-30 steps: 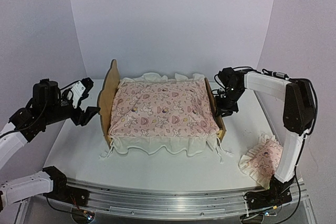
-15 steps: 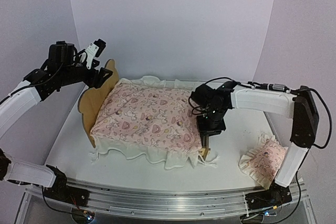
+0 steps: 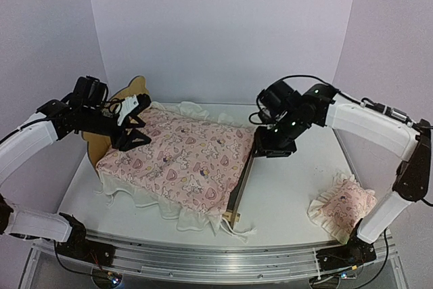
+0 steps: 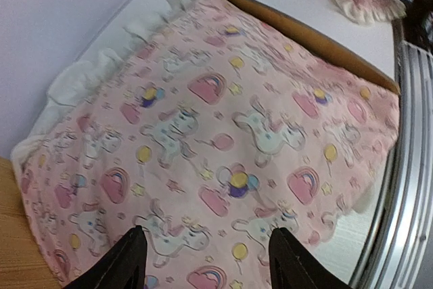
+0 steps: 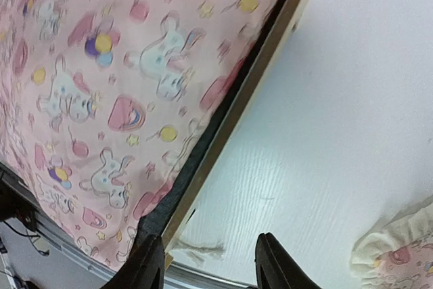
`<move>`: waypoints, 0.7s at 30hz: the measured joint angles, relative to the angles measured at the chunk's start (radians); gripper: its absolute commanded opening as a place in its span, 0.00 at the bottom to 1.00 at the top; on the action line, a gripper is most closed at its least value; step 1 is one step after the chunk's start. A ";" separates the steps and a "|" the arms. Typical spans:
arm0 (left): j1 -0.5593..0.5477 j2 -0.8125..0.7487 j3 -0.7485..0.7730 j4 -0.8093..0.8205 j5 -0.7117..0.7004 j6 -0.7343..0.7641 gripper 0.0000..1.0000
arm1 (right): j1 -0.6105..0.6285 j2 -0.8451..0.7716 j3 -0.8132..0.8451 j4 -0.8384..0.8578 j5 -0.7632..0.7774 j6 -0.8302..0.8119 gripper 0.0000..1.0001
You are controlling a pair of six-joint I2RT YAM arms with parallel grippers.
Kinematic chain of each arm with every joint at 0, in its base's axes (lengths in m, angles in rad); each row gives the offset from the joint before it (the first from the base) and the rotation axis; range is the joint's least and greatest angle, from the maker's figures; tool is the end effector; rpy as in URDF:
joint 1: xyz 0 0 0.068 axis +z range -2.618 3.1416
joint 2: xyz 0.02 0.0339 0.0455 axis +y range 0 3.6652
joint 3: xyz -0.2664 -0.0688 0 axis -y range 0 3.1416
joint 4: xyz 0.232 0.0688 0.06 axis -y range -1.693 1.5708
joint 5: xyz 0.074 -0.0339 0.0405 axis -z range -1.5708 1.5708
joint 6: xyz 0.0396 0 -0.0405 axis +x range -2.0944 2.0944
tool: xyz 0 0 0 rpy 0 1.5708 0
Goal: Set up the pet bed
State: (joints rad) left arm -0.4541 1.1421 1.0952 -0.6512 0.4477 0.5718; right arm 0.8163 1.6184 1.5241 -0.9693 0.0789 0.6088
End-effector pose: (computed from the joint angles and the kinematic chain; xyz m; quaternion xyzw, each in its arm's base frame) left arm 0.1972 -0.1154 0.3343 0.5154 0.7239 -0.1766 0.4232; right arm 0.2245 0.2342 0.3183 -0.0903 0.9631 0.1350 0.2147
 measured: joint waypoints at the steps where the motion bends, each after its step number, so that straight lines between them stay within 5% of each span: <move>1: 0.000 -0.006 -0.022 -0.035 0.017 0.042 0.62 | -0.042 -0.003 0.022 -0.008 -0.005 -0.022 0.47; 6: 0.000 -0.041 -0.093 -0.219 0.077 0.252 0.55 | -0.244 0.152 0.285 -0.033 -0.033 -0.163 0.47; 14: 0.061 -0.149 -0.306 -0.343 0.014 0.406 0.45 | -0.392 0.695 0.849 0.025 -0.135 -0.343 0.46; 21: 0.158 -0.201 -0.549 -0.206 -0.189 0.397 0.45 | -0.416 0.904 0.835 0.153 -0.296 -0.345 0.44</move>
State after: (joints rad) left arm -0.2962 0.9407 0.5460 -0.8573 0.2584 0.9689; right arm 0.3998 2.5229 2.3593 -0.8167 -0.2172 0.2634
